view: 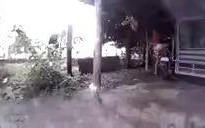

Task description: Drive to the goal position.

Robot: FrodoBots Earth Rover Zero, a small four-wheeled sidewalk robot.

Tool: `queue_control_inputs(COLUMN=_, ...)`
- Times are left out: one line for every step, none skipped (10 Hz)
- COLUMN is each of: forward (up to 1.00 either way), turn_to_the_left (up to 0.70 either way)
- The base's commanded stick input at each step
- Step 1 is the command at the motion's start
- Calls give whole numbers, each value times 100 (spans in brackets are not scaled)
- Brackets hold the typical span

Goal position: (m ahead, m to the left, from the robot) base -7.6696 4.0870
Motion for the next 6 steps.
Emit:
queue_control_inputs(forward=0, turn_to_the_left=45)
queue_control_inputs(forward=0, turn_to_the_left=45)
queue_control_inputs(forward=0, turn_to_the_left=45)
queue_control_inputs(forward=0, turn_to_the_left=45)
queue_control_inputs(forward=0, turn_to_the_left=45)
queue_control_inputs(forward=0, turn_to_the_left=45)
